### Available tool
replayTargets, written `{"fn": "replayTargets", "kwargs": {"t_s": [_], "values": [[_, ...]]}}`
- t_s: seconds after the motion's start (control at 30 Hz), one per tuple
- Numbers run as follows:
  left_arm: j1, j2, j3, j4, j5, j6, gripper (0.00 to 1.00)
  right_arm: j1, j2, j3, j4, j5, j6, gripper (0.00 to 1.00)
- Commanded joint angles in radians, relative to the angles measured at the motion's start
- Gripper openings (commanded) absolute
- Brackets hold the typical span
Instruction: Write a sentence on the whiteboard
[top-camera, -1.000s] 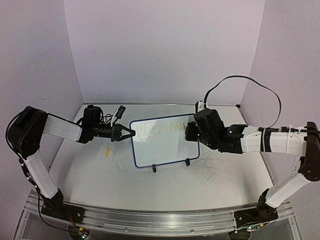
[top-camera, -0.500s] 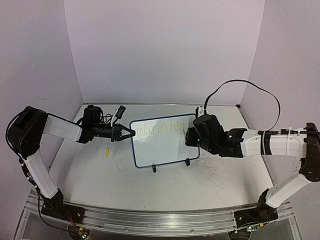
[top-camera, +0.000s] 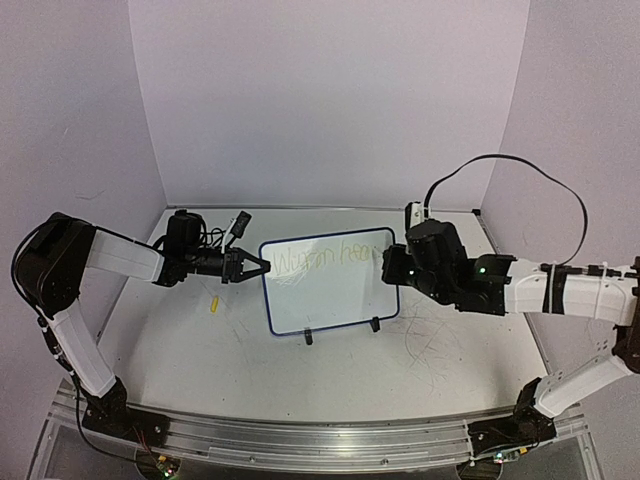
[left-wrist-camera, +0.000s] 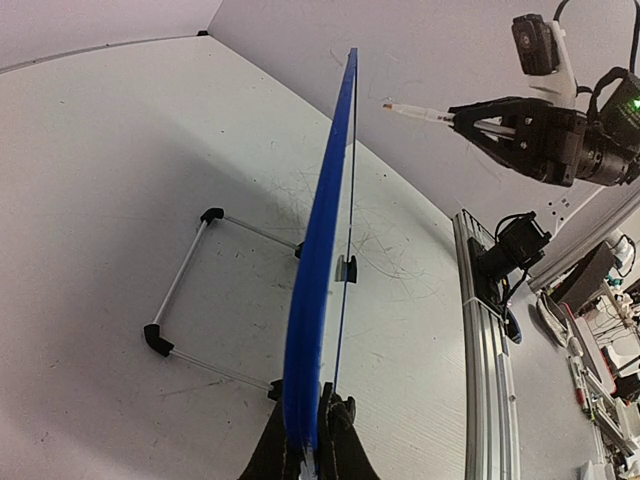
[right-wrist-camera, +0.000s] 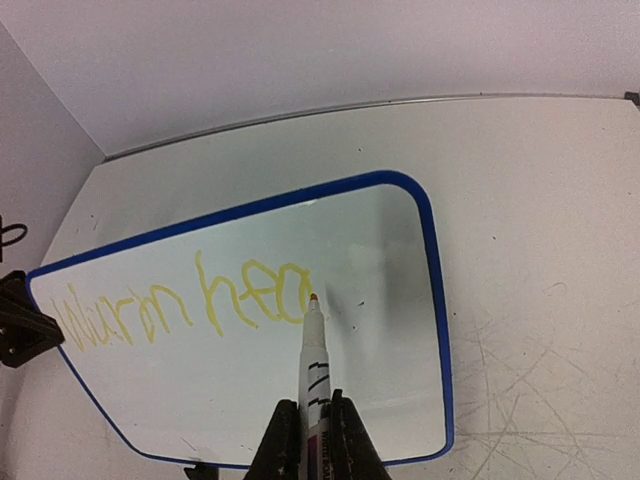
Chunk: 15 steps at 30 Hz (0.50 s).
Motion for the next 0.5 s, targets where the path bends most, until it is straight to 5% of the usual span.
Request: {"fn": "replayTargets", "kwargs": {"t_s": [0.0, 0.47], "values": [[0.0, 0.009, 0.013, -0.039, -0.12, 0.059, 0.0, -0.003, -0.067, -0.029, 0.062, 0.022, -0.018, 0.0], [-0.001, 0.0, 0.009, -0.042, -0.129, 0.055, 0.0, -0.005, -0.002, 0.014, 0.054, -0.003, -0.072, 0.0]]}}
